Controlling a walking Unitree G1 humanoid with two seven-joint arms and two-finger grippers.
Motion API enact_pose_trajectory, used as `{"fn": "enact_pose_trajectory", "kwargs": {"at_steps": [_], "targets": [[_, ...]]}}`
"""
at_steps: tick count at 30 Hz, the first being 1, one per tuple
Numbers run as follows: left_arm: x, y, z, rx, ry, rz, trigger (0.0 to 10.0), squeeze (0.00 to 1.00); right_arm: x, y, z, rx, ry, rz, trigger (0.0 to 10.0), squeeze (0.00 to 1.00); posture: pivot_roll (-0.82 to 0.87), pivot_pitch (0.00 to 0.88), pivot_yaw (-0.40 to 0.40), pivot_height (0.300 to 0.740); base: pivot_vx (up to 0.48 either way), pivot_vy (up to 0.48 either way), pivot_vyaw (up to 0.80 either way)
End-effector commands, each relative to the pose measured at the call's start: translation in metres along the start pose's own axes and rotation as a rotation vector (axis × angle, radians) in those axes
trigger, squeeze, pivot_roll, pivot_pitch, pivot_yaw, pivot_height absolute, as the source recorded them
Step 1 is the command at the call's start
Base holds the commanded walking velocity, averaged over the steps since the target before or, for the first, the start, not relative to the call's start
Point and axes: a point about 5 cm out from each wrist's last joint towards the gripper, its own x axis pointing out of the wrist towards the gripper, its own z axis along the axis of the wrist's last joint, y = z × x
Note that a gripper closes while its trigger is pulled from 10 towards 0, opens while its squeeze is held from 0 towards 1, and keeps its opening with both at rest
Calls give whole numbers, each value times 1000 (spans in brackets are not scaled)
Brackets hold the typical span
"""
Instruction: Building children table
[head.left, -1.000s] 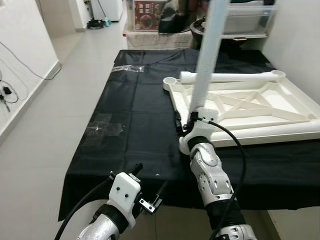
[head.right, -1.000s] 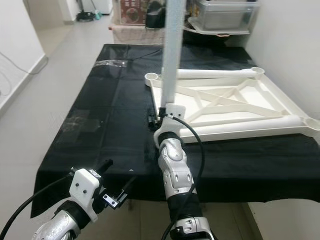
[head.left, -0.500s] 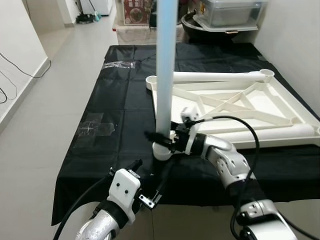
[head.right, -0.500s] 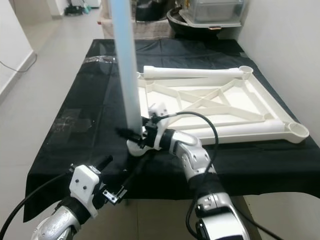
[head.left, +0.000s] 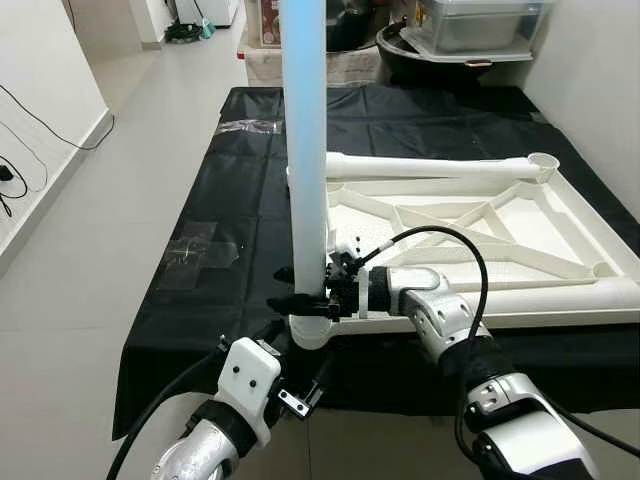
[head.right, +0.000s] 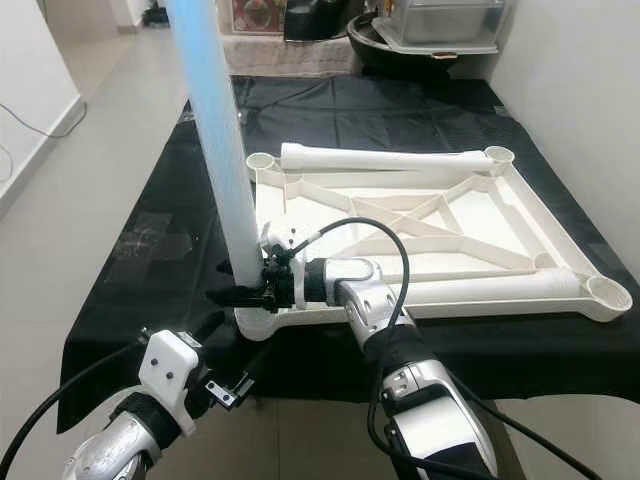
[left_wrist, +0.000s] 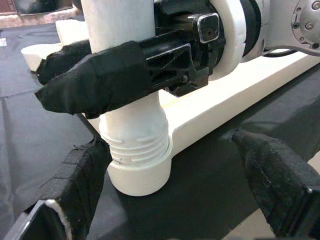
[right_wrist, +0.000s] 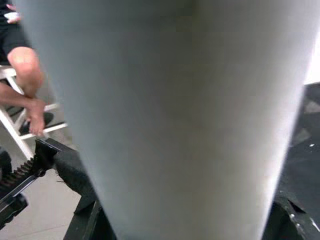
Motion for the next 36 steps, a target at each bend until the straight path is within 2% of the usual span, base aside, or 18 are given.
{"fn": "enact_pose_trajectory", "kwargs": {"at_steps": [1, 3, 4, 8, 10, 11, 12, 13, 15, 16, 18, 20, 24, 30, 31, 32, 33, 36], "targets": [[-1, -1, -3, 5, 13, 1, 10000, 0, 2, 0, -7, 26, -10, -50, 0, 0, 146, 119, -16, 740, 0, 0, 0], [-1, 0, -3, 5, 13, 0, 10000, 0, 3, -1, -10, 19, -23, -105, 0, 0, 139, 119, -13, 740, 0, 0, 0], [-1, 0, -3, 5, 13, -2, 10000, 0, 5, -5, -13, 18, -33, -217, 0, 0, 139, 118, -14, 740, 0, 0, 0], [0, 0, -3, 5, 14, -3, 10000, 0, 6, -7, -15, 18, -38, -292, 0, 0, 139, 118, -14, 740, 0, 0, 0], [0, 0, -3, 7, 14, -3, 10000, 0, 3, -18, -18, 46, -75, -648, 0, 0, 140, 116, -14, 740, 0, 0, 0], [0, 0, -3, 7, 14, -3, 10000, 0, 3, -18, -18, 46, -75, -648, 0, 0, 140, 116, -14, 740, 0, 0, 0], [0, 0, -3, 8, 14, -3, 10000, 0, -5, -24, -20, 75, -94, -845, 0, 0, 141, 114, -16, 740, 0, 0, 0], [0, 0, -3, 8, 14, -3, 10000, 0, -5, -24, -20, 75, -94, -845, 0, 0, 141, 114, -16, 740, 0, 0, 0], [1, 1, -4, 12, 14, -4, 10000, 0, -26, -26, -24, 104, -102, -1240, 0, 0, 138, 112, -14, 740, 0, 0, 0], [1, 1, -4, 12, 14, -4, 10000, 0, -26, -26, -24, 104, -102, -1240, 0, 0, 138, 112, -14, 740, 0, 0, 0], [1, 2, -4, 14, 14, -3, 10000, 0, -35, -18, -25, 122, -116, -1437, 0, 0, 137, 113, -13, 740, 0, 0, 0], [1, 2, -4, 14, 14, -3, 10000, 0, -35, -18, -25, 122, -116, -1437, 0, 0, 137, 113, -13, 740, 0, 0, 0], [1, 2, -4, 16, 13, -1, 10000, 0, -26, 3, -28, 224, -186, -1602, 0, 0, 140, 110, -15, 740, 0, 0, 0], [1, 2, -3, 17, 11, -1, 10000, 0, -16, 11, -30, 280, -214, -1641, 0, 0, 140, 110, -16, 740, 0, 0, 0], [1, 2, -3, 17, 8, 0, 10000, 0, -10, 10, -29, 285, -223, -1596, 10000, 0, 139, 110, -15, 740, 0, 0, 0], [1, 2, -3, 17, 8, 0, 10000, 0, -10, 10, -29, 285, -223, -1596, 10000, 0, 139, 110, -15, 740, 0, 0, 0], [1, 2, -2, 18, 0, -1, 10000, 0, -2, 11, -25, 267, -244, -1526, 10000, 1000, 137, 110, -15, 740, 0, 0, 0], [1, 1, -1, 19, -12, -8, 10000, 0, 4, 10, -21, 237, -264, -1454, 10000, 1000, 132, 110, -16, 740, 0, 0, 0]]}}
